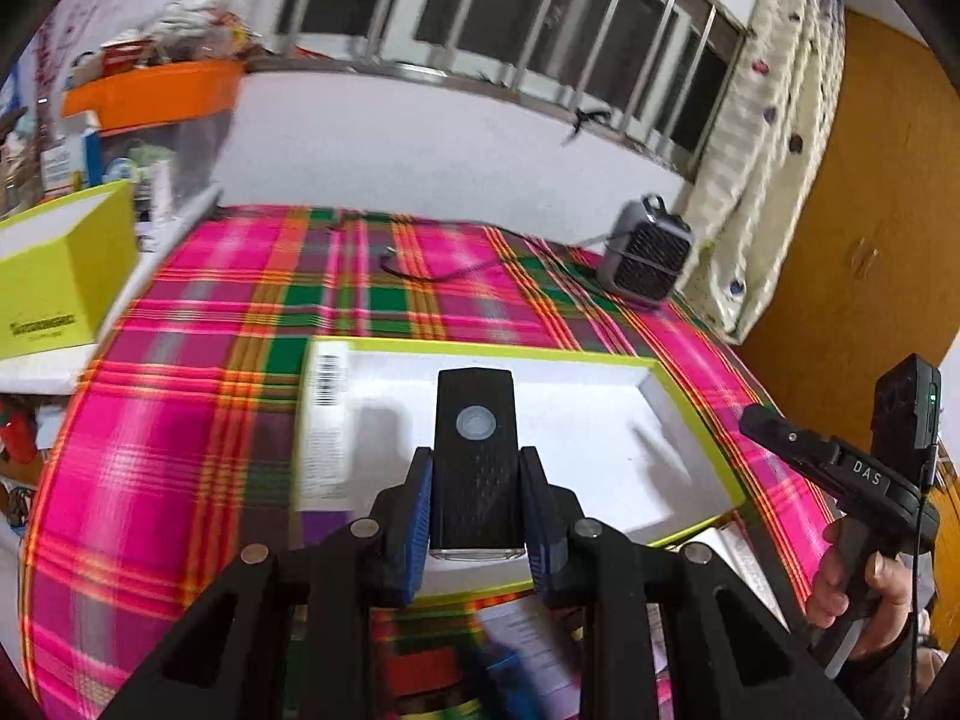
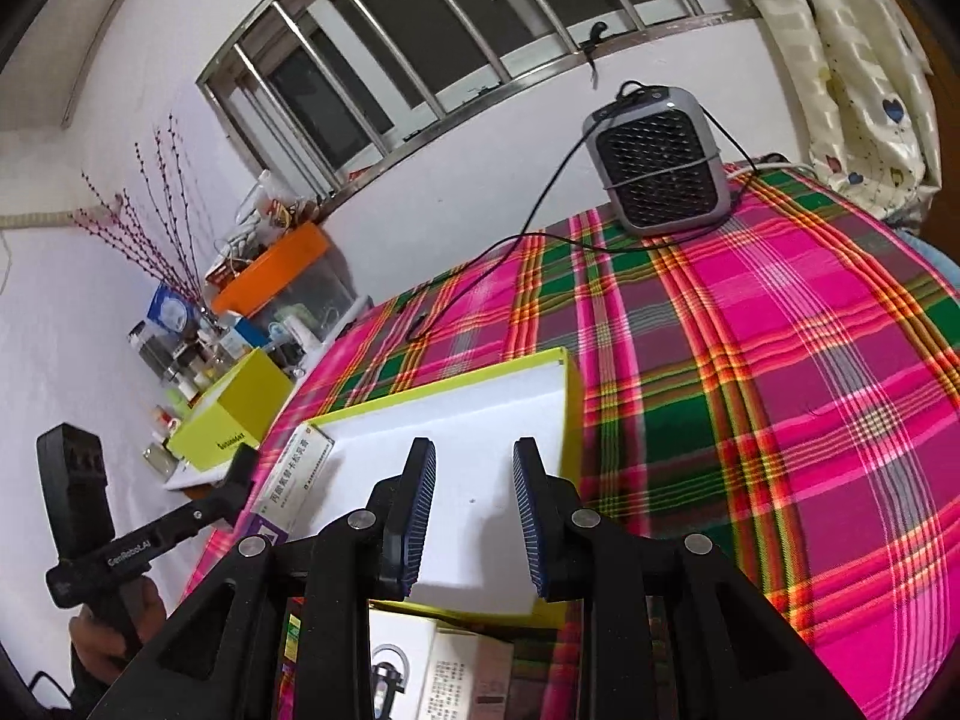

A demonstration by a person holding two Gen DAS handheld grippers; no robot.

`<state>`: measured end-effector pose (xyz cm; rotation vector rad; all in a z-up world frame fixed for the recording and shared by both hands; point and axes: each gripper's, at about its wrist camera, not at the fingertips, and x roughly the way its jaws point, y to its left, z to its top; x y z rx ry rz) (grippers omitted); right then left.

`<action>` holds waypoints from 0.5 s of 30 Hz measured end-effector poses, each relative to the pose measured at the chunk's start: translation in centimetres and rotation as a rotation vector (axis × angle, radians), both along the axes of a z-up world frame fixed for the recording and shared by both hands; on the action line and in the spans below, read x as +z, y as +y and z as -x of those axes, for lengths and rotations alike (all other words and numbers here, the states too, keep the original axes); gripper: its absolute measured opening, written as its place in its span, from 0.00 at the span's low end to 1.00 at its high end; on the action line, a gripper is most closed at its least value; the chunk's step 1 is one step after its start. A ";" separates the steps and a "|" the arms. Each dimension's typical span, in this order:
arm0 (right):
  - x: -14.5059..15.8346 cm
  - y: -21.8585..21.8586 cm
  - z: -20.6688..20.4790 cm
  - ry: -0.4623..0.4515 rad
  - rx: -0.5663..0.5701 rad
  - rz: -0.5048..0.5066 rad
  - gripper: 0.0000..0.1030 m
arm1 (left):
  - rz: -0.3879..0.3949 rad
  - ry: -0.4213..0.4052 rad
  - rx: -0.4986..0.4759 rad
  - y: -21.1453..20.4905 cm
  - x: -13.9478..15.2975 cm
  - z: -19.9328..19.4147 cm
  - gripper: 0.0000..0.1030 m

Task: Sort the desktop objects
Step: 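Lower the left gripper into the tray onto the black flashlight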

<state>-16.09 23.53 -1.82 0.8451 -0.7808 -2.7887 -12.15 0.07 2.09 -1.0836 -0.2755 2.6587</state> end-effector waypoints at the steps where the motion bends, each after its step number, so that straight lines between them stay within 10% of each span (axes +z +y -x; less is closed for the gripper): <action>1: -0.1 0.1 0.0 -0.003 -0.001 0.001 0.28 | -0.003 -0.009 -0.014 0.6 0.0 0.4 0.27; 15: -0.5 0.2 -0.3 -0.038 -0.020 -0.064 0.28 | 0.027 -0.080 -0.092 7.1 0.3 4.7 0.27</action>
